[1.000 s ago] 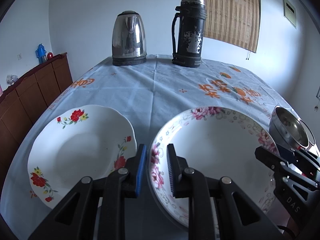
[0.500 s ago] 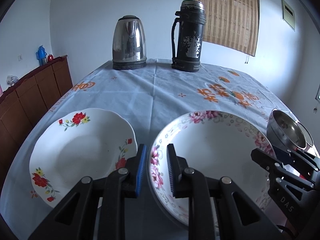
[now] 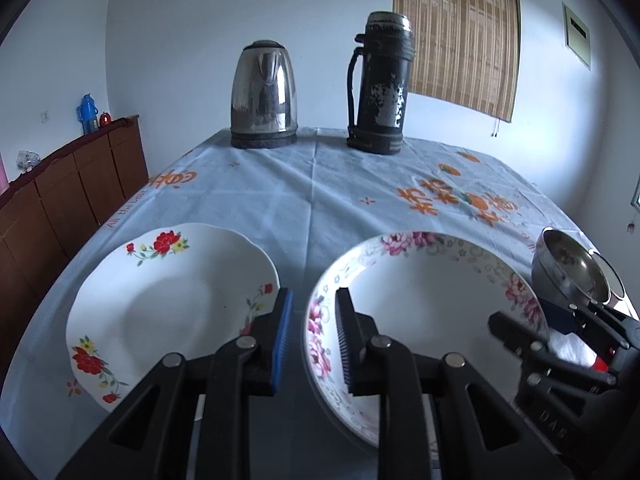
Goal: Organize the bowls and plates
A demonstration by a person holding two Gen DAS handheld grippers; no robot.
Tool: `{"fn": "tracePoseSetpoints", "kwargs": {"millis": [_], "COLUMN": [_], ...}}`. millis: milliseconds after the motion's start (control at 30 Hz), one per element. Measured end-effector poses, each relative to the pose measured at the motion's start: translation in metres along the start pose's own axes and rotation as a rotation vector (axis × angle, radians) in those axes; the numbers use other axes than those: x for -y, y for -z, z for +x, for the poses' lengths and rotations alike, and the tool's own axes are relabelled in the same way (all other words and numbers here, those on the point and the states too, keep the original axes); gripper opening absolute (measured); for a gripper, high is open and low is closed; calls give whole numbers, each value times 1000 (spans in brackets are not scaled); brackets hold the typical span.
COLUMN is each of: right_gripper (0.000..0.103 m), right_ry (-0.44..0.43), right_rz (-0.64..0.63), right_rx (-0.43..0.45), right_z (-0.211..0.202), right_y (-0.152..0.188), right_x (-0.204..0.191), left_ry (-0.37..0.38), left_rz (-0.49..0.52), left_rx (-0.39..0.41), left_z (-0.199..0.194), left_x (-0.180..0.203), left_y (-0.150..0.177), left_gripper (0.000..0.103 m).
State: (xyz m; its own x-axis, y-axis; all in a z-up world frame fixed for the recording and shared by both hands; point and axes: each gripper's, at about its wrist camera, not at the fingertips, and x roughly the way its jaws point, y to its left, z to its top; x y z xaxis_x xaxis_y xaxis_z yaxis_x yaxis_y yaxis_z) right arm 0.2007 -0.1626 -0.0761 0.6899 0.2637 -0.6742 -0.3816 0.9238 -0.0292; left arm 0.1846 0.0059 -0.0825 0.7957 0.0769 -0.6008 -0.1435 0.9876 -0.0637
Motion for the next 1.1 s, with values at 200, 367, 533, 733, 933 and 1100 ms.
{"fn": "tracePoseSetpoints", "kwargs": {"millis": [200, 367, 533, 733, 933, 1100], "right_gripper": [48, 55, 64, 69, 70, 70], "right_ry": [26, 11, 48, 53, 82, 63], "right_rz": [-32, -42, -90, -94, -162, -137], "right_rx": [45, 44, 34, 7, 42, 60], "right_z": [-8, -8, -6, -1, -7, -11], "right_y": [0, -1, -1, -1, 0, 0], "right_x": [-6, -7, -18, -19, -32, -27], "left_ry": [0, -1, -5, -8, -11, -30], "left_rz": [-5, 0, 0, -3, -7, -9], "left_rx": [2, -3, -3, -3, 5, 16], "left_z": [-1, -1, -1, -1, 1, 1], "left_x": [-2, -1, -1, -2, -3, -5], "left_y": [-1, -1, -2, -2, -3, -4], "left_gripper": [21, 27, 30, 37, 38, 42]}}
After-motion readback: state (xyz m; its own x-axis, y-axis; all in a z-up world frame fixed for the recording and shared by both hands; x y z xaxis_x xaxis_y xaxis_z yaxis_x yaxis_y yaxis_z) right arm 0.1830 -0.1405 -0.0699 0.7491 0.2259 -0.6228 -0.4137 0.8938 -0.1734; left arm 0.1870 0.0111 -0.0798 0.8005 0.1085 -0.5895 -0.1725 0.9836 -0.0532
